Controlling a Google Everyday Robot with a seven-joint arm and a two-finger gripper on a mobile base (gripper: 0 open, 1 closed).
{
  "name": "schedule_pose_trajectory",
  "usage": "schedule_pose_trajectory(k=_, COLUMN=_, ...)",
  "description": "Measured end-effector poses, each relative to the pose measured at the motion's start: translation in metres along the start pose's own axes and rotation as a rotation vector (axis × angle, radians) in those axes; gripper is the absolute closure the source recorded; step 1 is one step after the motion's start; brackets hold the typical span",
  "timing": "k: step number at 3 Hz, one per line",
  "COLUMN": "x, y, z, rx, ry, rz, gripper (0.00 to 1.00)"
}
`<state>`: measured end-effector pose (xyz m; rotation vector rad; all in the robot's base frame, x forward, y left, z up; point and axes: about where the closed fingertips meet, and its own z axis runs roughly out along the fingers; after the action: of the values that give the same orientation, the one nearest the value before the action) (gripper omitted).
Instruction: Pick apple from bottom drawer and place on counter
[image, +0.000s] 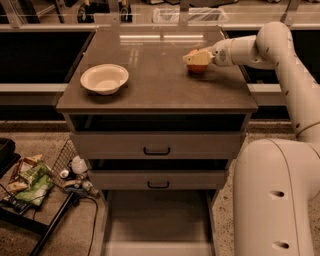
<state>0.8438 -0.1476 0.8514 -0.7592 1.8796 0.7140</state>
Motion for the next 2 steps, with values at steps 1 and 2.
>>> schedule_pose_trajectory(k=1, x=-0.009, y=0.005, z=0.0, rx=-0.006, ry=0.01, rz=-0.024, gripper=0.0)
schedule_pose_trajectory(k=2, x=-0.044, y=0.022, z=-0.023, rx=-0.012, ry=0.029, rz=-0.102, gripper=0.0)
